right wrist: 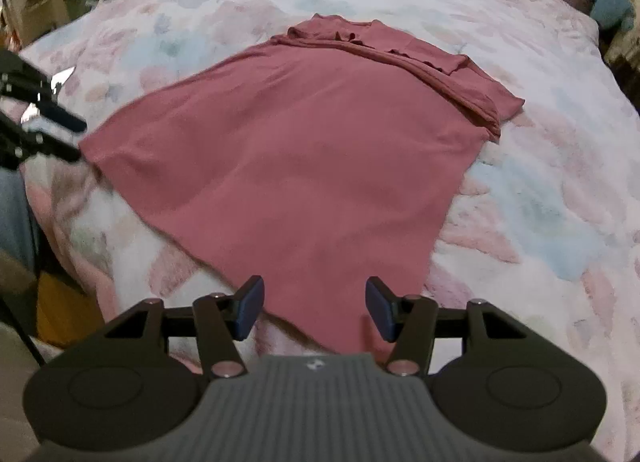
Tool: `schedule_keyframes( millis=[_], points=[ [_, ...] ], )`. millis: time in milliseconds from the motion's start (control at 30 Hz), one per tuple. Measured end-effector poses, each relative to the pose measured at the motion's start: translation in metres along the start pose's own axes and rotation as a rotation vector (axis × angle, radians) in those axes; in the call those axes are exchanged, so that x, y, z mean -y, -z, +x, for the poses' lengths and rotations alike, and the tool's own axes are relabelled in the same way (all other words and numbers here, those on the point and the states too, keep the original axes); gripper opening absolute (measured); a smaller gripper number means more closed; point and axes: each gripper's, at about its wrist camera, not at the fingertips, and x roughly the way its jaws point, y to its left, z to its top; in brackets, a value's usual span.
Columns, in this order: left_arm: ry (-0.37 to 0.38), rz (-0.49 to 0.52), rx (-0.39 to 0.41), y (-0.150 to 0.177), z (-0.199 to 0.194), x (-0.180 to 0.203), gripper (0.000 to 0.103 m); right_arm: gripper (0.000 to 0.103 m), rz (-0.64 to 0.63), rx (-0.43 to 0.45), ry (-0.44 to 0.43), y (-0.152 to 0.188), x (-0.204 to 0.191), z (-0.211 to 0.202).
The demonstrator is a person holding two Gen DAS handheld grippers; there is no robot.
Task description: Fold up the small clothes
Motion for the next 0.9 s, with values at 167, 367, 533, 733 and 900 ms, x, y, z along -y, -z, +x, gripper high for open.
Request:
schedule_keyframes(
  millis=[167, 367, 533, 733, 900],
  points=[
    [-0.058, 0.131, -0.036, 0.006, 0.009, 0.009, 0.044, 0.053, -0.075, -0.002, 0.005, 0.008, -0.003, 0.003],
    [-0.144, 0.293, -0.076, 0.005, 0.033, 0.027, 0.048, 0.053, -0.1, -0.03, 0.005, 0.017, -0.004, 0.012],
    [-0.191, 0.332, -0.105, 0.006, 0.057, 0.037, 0.048, 0.054, -0.143, -0.043, 0.024, 0.025, -0.008, 0.017],
    [-0.156, 0.23, -0.081, 0.004, 0.058, 0.03, 0.025, 0.053, -0.238, -0.06, 0.063, 0.027, -0.013, 0.029],
    [-0.142, 0.084, -0.031, 0.003, 0.044, 0.017, 0.008, 0.015, -0.266, -0.06, 0.097, 0.027, -0.012, 0.035]
  ],
)
